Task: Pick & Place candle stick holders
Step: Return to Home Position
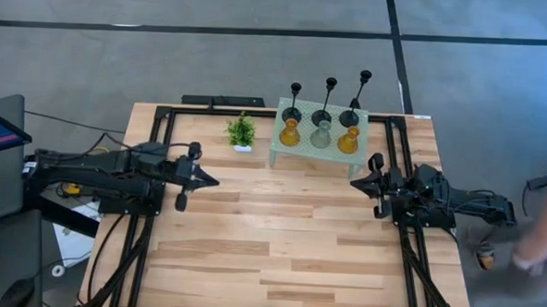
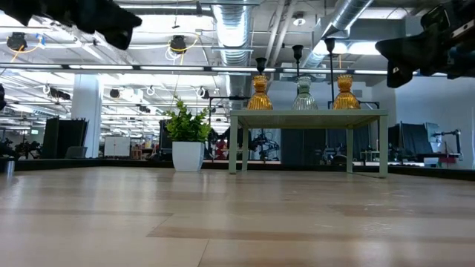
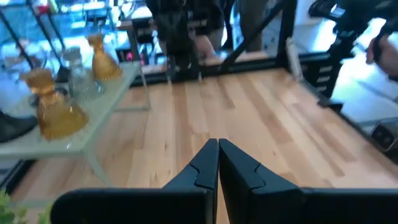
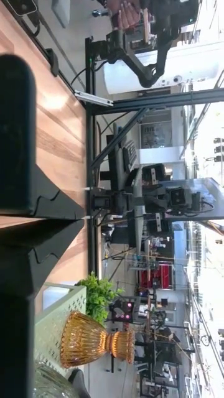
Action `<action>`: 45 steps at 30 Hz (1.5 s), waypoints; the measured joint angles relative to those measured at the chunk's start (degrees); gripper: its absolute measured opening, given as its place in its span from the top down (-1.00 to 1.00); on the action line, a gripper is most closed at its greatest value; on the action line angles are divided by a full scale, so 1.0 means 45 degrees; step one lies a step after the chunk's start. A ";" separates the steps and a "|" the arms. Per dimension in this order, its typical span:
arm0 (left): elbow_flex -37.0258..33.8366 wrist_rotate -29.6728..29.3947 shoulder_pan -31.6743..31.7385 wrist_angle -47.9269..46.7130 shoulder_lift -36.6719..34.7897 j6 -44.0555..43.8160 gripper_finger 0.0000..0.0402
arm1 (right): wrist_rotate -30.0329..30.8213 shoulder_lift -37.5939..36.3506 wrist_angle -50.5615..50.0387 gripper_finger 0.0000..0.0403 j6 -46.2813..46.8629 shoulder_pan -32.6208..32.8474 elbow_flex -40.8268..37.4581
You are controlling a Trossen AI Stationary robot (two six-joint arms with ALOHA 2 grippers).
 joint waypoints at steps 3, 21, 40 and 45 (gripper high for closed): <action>0.0000 0.0734 0.0000 -0.0002 -0.0607 -0.0008 0.94 | 0.0000 0.0000 0.0070 1.00 -0.0003 0.0000 -0.0003; -0.0315 0.0910 0.0000 -0.1733 -0.4682 -0.0587 0.94 | 0.0000 0.0005 0.0099 1.00 -0.0003 0.0005 -0.0015; -0.5281 -0.0151 0.0000 0.2315 -0.4931 -0.1602 0.94 | 0.0000 0.0000 -0.0427 1.00 -0.0319 -0.0005 -0.0019; -0.5801 -0.0750 0.0000 0.2570 -0.4922 -0.1752 0.94 | 0.0000 0.0000 -0.0834 1.00 -0.0275 -0.0005 -0.0019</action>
